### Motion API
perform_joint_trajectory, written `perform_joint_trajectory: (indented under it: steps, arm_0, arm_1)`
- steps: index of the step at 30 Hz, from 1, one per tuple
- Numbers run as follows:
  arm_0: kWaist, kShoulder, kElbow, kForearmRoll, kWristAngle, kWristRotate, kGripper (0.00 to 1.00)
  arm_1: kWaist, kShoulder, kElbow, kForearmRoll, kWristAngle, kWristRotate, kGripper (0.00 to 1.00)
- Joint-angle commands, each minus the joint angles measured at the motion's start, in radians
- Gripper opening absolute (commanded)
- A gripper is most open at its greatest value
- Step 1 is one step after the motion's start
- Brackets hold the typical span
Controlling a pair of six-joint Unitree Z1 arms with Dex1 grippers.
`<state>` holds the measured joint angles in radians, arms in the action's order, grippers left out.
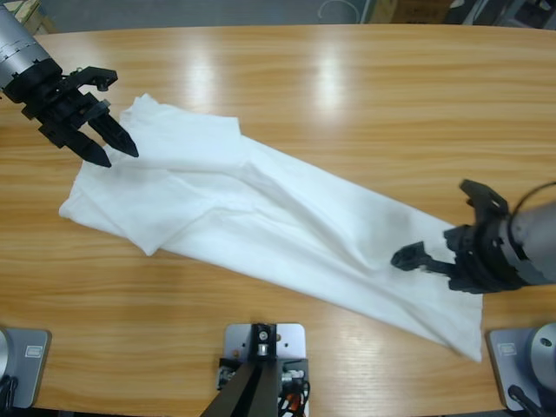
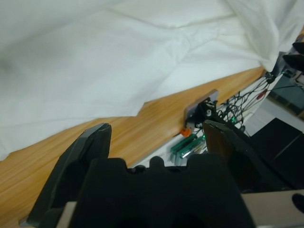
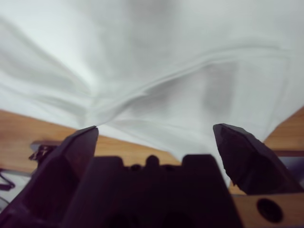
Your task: Fold clothes
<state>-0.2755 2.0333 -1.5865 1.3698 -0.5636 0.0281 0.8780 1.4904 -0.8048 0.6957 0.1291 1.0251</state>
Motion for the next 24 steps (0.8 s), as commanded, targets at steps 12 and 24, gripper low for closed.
perform_joint_trajectory:
  steps: [12, 24]
  arm_0:
    - [-0.002, -0.016, 0.049, -0.025, -0.002, 0.009, 0.756]
    - [-0.002, -0.015, 0.079, -0.051, -0.002, 0.007, 0.756]
  arm_1:
    - [-0.066, -0.079, 0.153, 0.044, 0.007, 0.251, 0.982]
    - [-0.066, -0.17, 0.159, 0.014, -0.105, 0.324, 1.0]
